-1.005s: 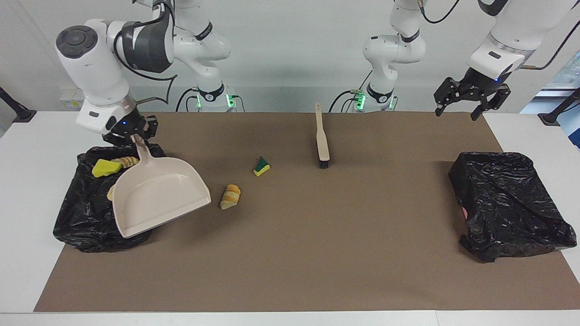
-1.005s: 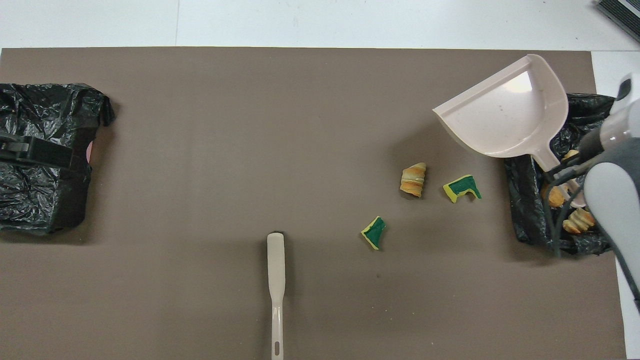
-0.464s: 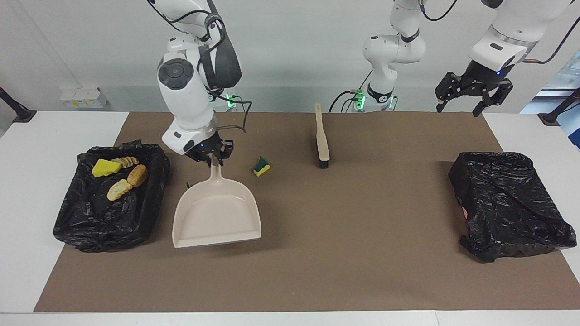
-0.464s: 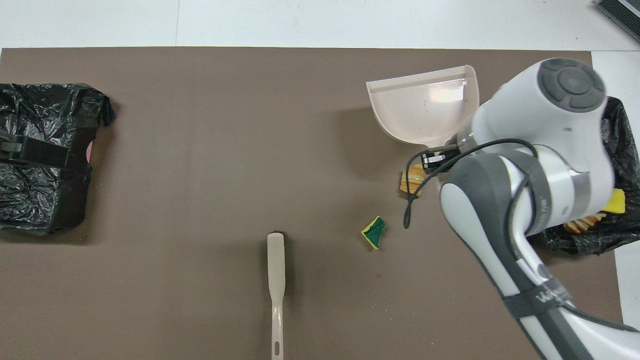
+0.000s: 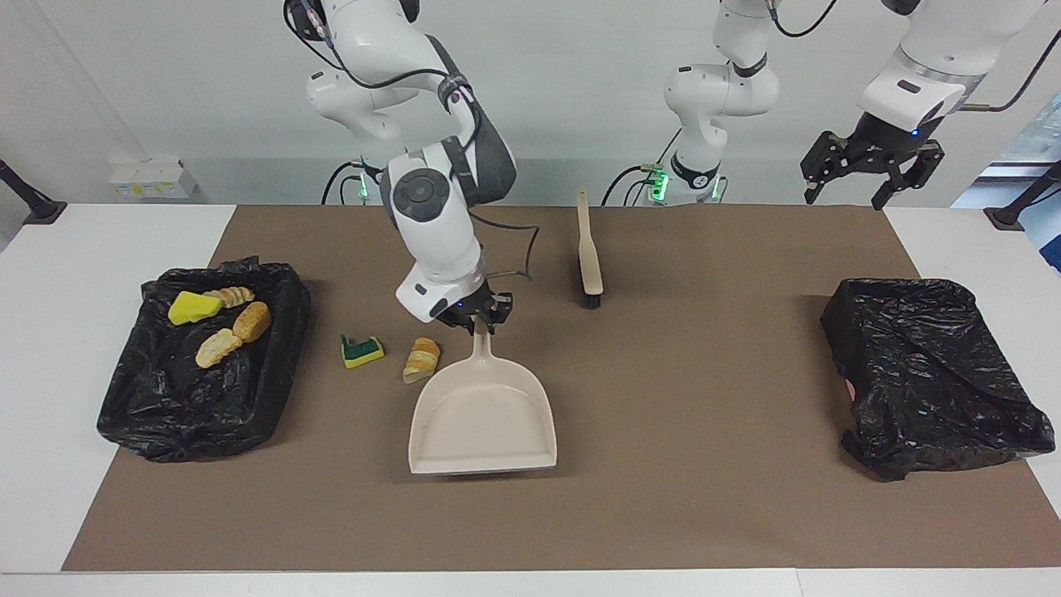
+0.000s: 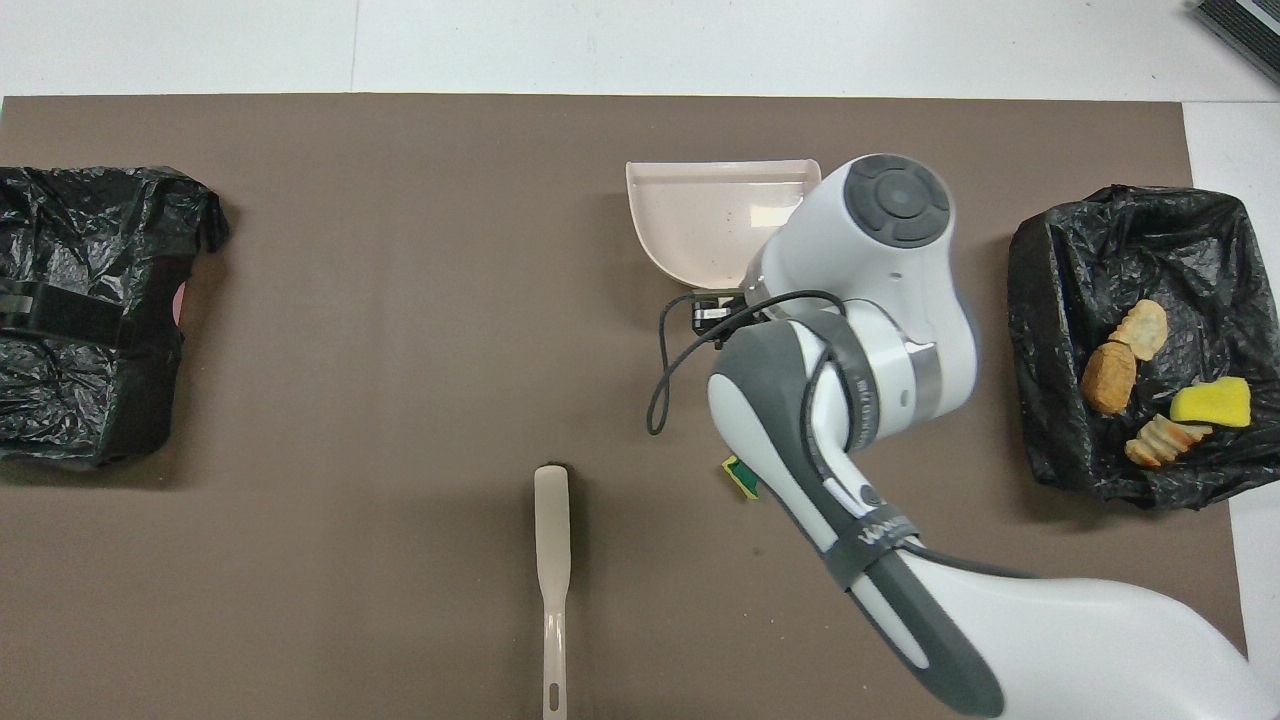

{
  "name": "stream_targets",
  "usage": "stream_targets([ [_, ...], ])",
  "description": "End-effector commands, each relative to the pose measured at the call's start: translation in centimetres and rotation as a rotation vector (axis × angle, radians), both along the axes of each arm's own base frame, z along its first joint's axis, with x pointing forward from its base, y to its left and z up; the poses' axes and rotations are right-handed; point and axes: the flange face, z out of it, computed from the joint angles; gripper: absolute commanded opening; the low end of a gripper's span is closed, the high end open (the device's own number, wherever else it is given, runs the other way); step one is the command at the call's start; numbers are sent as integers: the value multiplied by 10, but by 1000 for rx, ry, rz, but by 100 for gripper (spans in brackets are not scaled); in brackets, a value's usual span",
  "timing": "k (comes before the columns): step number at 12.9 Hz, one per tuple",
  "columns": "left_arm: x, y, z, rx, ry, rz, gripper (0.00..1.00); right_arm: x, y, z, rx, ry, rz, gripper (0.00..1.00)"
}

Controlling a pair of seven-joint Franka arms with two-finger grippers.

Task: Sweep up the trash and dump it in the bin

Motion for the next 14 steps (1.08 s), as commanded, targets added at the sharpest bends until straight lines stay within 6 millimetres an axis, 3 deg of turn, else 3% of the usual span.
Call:
stream_targets([
  [1, -6, 2, 4, 19, 5, -7, 100, 16, 55, -24, 29, -28, -82, 0],
  [3, -6, 2, 4, 19, 5, -5, 100, 14, 83, -33, 52, -33, -86, 0],
  [5, -6, 2, 4, 20, 5, -1, 100, 12, 90, -39, 64, -39, -97, 5],
  [6, -5, 3, 5, 19, 4, 1, 100, 13, 89, -36, 61, -44, -94, 76],
  [7, -5, 4, 5, 20, 2, 2, 100, 9, 94, -35, 61, -46, -88, 100],
  [10, -5, 4, 5, 20, 1, 1, 100, -12, 113, -34, 54, -29, -54, 100],
  [14, -9, 4, 4, 21, 11, 4, 100, -30, 96, -2, 37, 19, -31, 100],
])
